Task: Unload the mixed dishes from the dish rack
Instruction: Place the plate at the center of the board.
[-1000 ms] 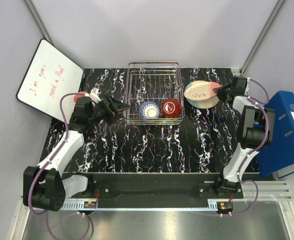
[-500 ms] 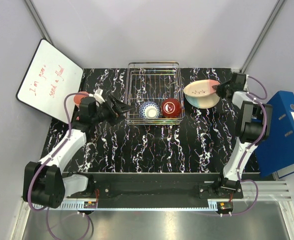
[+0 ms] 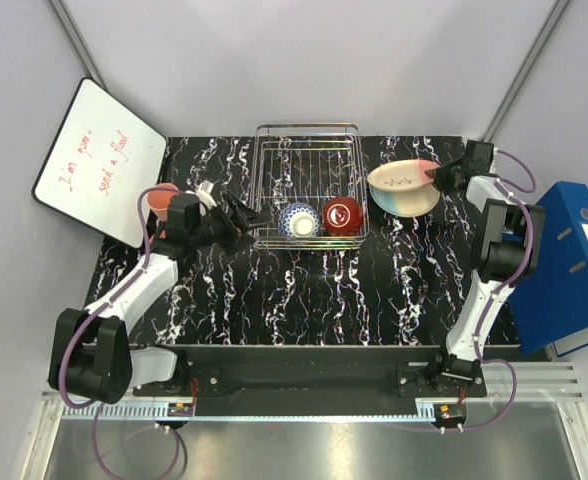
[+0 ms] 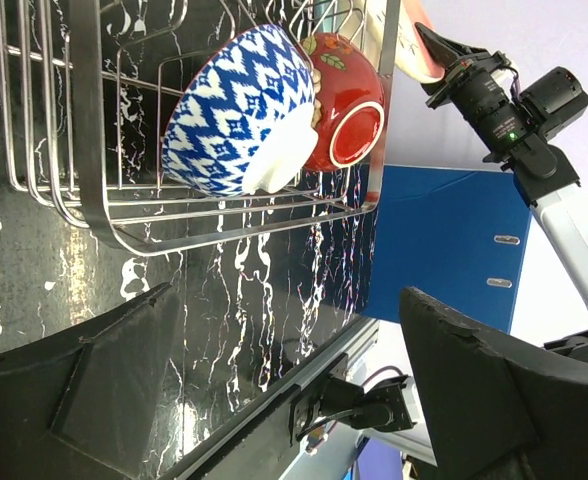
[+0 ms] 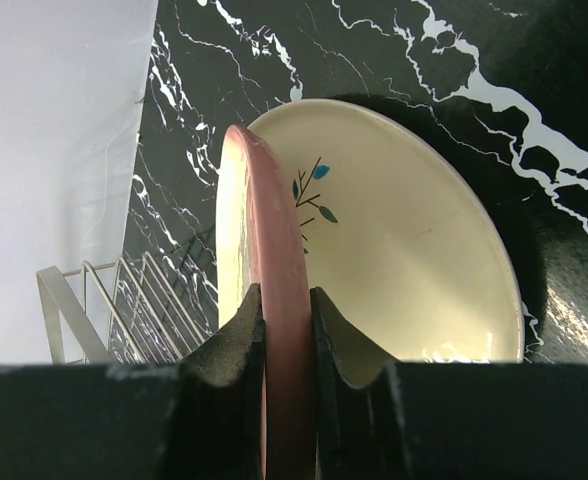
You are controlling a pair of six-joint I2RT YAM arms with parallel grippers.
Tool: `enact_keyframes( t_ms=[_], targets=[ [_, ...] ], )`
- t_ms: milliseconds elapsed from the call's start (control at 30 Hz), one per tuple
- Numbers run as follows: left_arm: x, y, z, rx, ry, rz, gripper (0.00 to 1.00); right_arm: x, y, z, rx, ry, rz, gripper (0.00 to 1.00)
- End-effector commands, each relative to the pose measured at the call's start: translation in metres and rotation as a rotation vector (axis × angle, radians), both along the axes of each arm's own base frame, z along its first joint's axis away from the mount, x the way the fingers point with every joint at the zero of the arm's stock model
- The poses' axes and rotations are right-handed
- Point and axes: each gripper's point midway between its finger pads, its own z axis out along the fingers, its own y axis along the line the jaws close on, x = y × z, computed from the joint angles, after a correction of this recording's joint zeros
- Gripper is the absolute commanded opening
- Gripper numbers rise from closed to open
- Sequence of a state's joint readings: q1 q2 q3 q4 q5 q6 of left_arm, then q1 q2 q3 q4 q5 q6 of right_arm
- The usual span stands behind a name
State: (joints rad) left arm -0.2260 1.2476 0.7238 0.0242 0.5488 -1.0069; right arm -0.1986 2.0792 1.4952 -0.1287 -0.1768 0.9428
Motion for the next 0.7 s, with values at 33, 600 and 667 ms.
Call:
enact_keyframes(
  t_ms=[33, 600, 667],
  targets=[
    [0.002, -0.007, 0.009, -0.016, -0.051, -0.024, 0.93, -0.055, 0.004, -0.054, -0.025, 0.242, 0.012, 0.14],
    [-0.009, -0.016, 0.006, -0.022, -0.046, -0.058, 0.93, -0.092, 0.011, -0.076, -0.009, 0.324, 0.02, 0.46],
    [-0.009, -0.016, 0.006, -0.023, -0.048, -0.06, 0.93, -0.095, 0.012, -0.079, -0.008, 0.334, 0.019, 0.53]
  ],
)
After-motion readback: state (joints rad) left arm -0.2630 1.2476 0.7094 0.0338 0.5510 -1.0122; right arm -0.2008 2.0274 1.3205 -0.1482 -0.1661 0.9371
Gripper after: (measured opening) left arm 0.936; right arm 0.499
